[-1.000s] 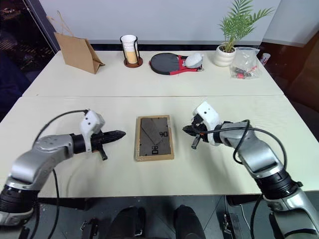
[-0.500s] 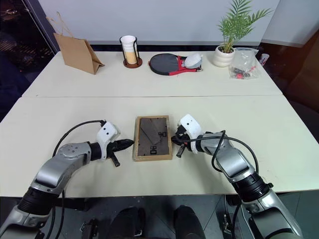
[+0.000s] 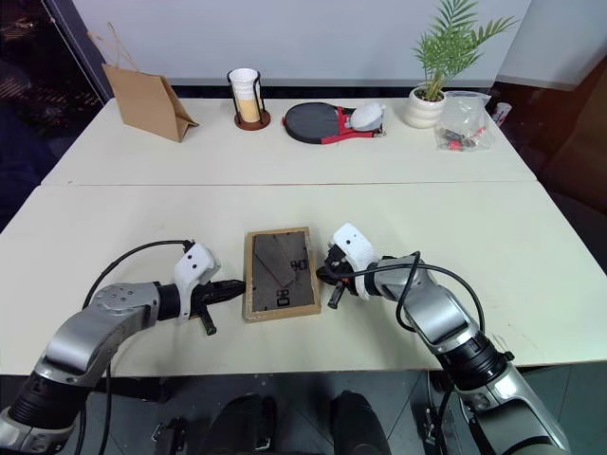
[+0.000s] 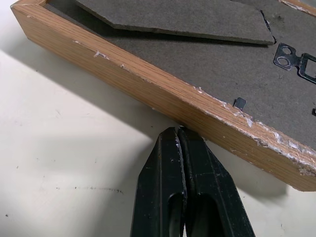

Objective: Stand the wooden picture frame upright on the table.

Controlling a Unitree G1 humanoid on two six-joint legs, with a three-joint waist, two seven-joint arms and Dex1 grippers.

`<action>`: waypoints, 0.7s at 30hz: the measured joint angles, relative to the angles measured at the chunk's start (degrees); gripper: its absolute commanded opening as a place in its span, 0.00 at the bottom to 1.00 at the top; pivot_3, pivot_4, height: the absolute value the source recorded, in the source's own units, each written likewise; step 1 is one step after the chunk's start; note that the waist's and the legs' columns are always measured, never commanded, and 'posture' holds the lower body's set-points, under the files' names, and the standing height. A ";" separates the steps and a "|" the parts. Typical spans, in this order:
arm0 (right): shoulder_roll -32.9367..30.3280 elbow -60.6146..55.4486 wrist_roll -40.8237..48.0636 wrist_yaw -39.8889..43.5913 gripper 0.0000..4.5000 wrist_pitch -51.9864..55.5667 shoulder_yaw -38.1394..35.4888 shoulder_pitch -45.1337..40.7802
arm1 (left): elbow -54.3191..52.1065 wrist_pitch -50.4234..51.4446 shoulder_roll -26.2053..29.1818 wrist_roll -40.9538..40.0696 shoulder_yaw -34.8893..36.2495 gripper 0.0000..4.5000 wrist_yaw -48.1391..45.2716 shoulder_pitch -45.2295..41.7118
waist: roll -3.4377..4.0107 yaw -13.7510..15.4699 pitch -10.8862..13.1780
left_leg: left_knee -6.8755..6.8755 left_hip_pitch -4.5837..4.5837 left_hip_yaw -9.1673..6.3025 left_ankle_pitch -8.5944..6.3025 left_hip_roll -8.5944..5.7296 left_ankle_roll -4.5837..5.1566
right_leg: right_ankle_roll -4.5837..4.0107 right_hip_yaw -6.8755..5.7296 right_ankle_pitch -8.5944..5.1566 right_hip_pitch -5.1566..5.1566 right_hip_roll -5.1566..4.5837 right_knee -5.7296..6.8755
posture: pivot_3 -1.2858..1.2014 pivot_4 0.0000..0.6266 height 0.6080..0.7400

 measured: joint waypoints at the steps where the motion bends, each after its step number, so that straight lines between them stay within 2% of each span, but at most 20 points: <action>1: -0.37 -0.57 -0.02 0.19 0.00 0.23 0.08 0.22 | 0.49 -0.28 0.00 0.03 0.02 0.00 -0.04 -0.26 | 0.00 0.04 0.00 | 0.00 0.00 0.00 0.00 -0.01 0.00 | 0.00 0.00 0.00 0.00 0.00 0.00 | 0.52 0.24 1.00; 3: -1.50 -1.71 0.03 0.84 0.00 0.60 0.09 0.61 | 1.79 -0.53 0.05 -0.05 0.51 0.00 -0.07 -1.01 | 0.00 0.11 0.00 | 0.02 -0.01 -0.01 0.00 -0.03 0.00 | 0.00 -0.01 0.00 0.00 0.00 0.00 | 0.52 0.24 1.00; 6: -4.54 -3.19 -0.05 1.76 0.00 0.98 -0.18 1.10 | 2.93 2.45 0.99 -2.57 4.15 0.19 -0.58 -1.49 | 0.00 0.03 0.00 | 0.06 -0.03 -0.02 -0.01 -0.01 0.01 | 0.00 -0.02 0.00 0.00 0.00 0.01 | 0.52 0.24 1.00; 9: -6.99 -3.51 -0.49 2.32 0.00 0.79 -0.82 1.16 | 2.46 8.83 2.48 -8.63 8.66 0.51 -2.71 -1.71 | 0.00 0.06 0.00 | 0.08 -0.04 -0.03 -0.01 0.02 0.02 | 0.00 -0.04 0.00 -0.01 0.00 0.01 | 0.52 0.24 1.00; 13: -8.96 -3.62 -1.28 3.15 0.00 -0.19 -1.31 1.04 | 1.95 25.70 0.84 -23.51 17.38 0.97 -2.16 -5.31 | -0.02 0.13 0.01 | 0.19 -0.06 -0.15 -0.02 0.05 0.03 | 0.01 -0.12 0.00 0.07 -0.01 0.01 | 0.52 0.24 1.00; 16: -8.94 -3.54 -2.08 3.69 0.00 -1.65 -0.83 0.93 | 2.08 40.60 0.12 -33.02 22.22 0.99 0.78 -7.46 | -0.02 -0.12 0.01 | 0.27 -0.05 -0.15 -0.05 0.02 0.08 | 0.02 -0.11 0.00 0.11 0.00 0.02 | 0.52 0.24 1.00; 19: -8.32 -2.83 -3.05 3.95 0.00 -2.52 0.31 0.22 | 4.42 50.69 -3.30 -36.13 25.02 0.99 5.51 -8.85 | -0.03 -0.12 0.01 | 0.30 -0.04 -0.18 -0.05 -0.03 0.08 | 0.02 -0.13 0.00 0.11 0.03 0.07 | 0.52 0.24 1.00; 21: -7.30 -2.38 -3.52 3.98 0.00 -2.98 0.91 -0.01 | 5.98 53.61 -4.15 -37.42 25.20 0.99 8.65 -8.85 | -0.04 -0.12 0.01 | 0.30 -0.03 -0.20 -0.05 -0.03 0.08 | 0.02 -0.12 0.00 0.11 0.04 0.09 | 0.52 0.24 1.00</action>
